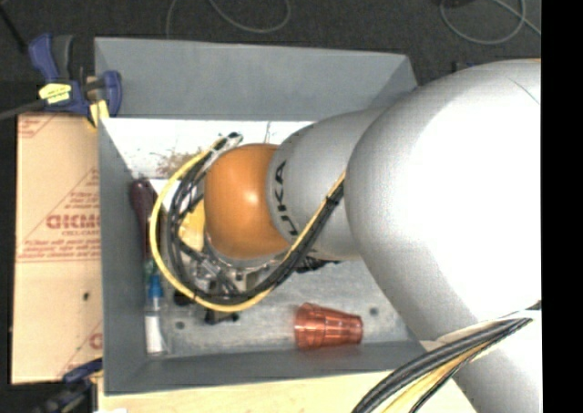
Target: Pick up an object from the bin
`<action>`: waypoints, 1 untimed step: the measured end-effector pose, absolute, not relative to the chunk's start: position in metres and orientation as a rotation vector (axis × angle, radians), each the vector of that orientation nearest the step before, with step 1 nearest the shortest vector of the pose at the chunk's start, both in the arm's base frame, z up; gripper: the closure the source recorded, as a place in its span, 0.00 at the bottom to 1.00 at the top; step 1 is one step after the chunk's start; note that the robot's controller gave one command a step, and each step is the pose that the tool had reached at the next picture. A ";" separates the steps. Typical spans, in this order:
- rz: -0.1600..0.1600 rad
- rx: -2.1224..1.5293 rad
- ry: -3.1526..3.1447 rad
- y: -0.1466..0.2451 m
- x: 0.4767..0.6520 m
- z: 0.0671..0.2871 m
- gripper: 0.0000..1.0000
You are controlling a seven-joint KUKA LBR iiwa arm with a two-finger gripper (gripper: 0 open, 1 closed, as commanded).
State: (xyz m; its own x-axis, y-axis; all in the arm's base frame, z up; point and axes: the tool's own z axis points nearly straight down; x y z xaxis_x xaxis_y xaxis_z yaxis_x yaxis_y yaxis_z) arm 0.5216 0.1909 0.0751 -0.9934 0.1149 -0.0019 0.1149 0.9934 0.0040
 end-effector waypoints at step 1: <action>0.005 0.210 3.132 0.164 0.518 0.085 1.00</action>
Offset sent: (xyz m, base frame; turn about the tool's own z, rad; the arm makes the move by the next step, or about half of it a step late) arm -0.0360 -0.0406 -0.0051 0.1717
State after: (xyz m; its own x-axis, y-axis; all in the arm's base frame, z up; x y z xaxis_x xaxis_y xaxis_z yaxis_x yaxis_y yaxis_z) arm 0.5177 0.1636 0.0845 -0.9911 0.1333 -0.0021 0.1333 0.9911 0.0032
